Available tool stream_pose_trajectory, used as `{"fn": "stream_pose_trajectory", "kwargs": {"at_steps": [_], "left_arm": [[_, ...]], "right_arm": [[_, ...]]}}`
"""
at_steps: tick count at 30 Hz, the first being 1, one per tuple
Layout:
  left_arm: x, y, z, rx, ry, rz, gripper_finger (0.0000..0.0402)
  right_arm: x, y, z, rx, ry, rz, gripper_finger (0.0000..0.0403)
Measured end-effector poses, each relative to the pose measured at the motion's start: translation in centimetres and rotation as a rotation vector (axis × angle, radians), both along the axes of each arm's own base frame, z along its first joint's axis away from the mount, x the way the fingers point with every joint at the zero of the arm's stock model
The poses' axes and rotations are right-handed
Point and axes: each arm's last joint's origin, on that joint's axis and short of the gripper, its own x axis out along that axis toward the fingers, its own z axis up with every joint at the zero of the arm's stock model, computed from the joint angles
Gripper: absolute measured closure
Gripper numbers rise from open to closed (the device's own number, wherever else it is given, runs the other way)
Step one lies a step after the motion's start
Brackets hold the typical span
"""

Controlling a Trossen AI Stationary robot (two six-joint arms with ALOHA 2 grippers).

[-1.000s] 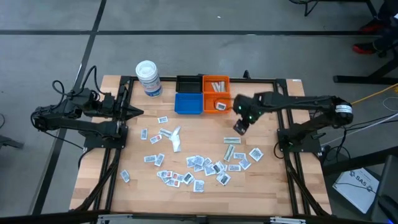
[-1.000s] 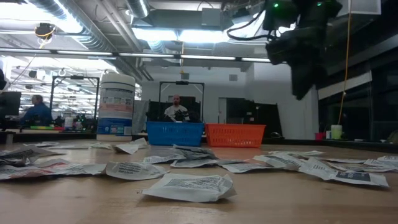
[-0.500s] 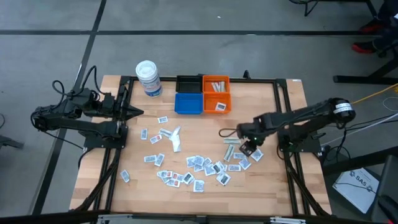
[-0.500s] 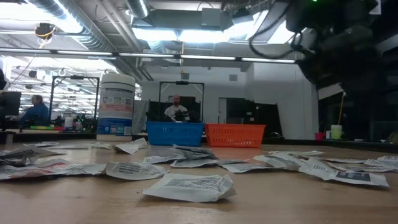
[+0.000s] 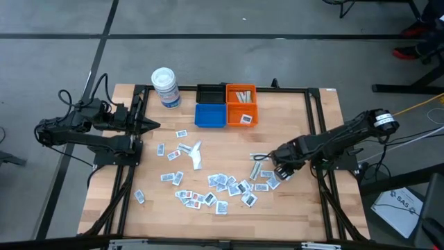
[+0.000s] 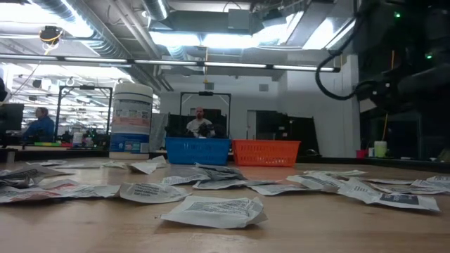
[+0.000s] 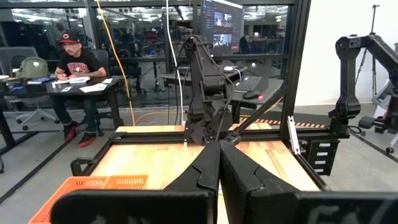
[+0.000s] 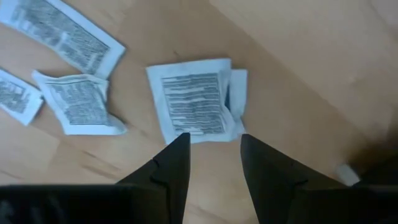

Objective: Pick & Place First Aid Supplies
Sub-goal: Put the towelette pack into the bottom orange bin

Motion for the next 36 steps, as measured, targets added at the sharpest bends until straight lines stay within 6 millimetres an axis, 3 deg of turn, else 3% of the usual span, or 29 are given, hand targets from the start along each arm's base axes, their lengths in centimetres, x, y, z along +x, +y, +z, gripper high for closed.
{"fn": "stream_pose_trajectory", "kwargs": {"at_steps": [28, 36], "left_arm": [[0.0, 0.0, 0.0, 0.000, 0.000, 0.000, 0.0398], [0.0, 0.0, 0.0, 0.000, 0.000, 0.000, 0.0398]], "right_arm": [[-1.3, -0.1, -3.3, 0.063, -0.037, -0.050, 0.0262], [-1.1, 0.0, -3.3, 0.064, -0.044, -0.066, 0.0317]]}}
